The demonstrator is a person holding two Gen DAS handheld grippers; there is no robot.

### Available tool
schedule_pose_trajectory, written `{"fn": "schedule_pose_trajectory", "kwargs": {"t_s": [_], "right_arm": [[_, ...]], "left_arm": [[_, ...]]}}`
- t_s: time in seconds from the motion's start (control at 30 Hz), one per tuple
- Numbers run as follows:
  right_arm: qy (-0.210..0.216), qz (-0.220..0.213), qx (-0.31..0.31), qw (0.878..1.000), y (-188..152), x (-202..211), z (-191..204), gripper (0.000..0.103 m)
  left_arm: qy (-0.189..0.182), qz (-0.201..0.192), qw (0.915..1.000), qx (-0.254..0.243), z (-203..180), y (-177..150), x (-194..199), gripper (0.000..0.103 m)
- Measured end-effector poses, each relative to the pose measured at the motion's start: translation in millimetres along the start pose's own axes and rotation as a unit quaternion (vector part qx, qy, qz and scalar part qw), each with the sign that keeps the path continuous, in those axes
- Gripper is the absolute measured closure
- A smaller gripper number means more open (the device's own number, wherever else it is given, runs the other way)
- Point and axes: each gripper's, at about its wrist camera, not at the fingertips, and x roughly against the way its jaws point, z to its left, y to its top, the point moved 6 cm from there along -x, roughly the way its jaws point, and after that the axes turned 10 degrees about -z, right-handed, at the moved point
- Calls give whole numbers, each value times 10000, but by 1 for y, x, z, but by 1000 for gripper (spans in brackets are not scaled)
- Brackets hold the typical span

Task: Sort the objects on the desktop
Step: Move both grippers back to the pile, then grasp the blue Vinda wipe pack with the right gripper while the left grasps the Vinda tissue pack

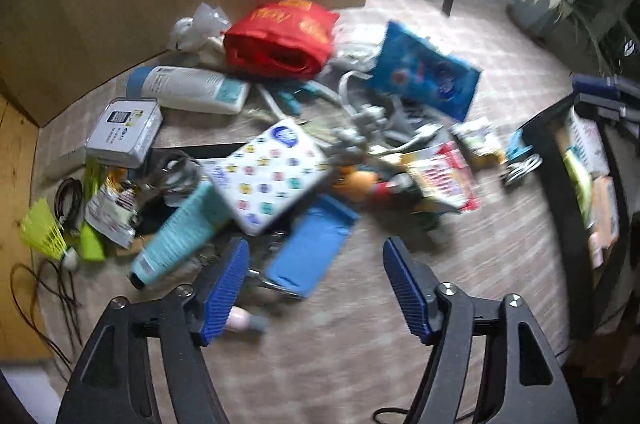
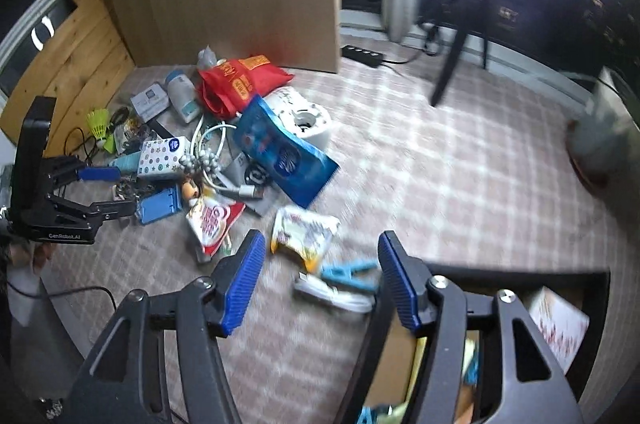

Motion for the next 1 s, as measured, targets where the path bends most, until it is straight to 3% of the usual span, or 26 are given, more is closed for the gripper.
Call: {"fn": "schedule_pose_trajectory", "kwargs": {"t_s": [0.2, 0.47, 0.83, 1.0], "right_arm": [[17, 231, 295, 9993, 24, -39, 5, 45], [255, 638, 620, 9957, 40, -88, 12, 45], [601, 1001, 710, 9906, 38, -121, 25, 45], [590, 1015, 730, 9904, 36, -122, 27, 45]], "left_arm": [[86, 272, 9977, -614, 13, 13, -25, 34], [53, 625, 9863, -1524, 8, 20, -51, 27], [-68, 712, 9812, -1795, 14, 28, -49, 26], [-73, 889, 9738, -2093, 7, 24, -57, 26]]}}
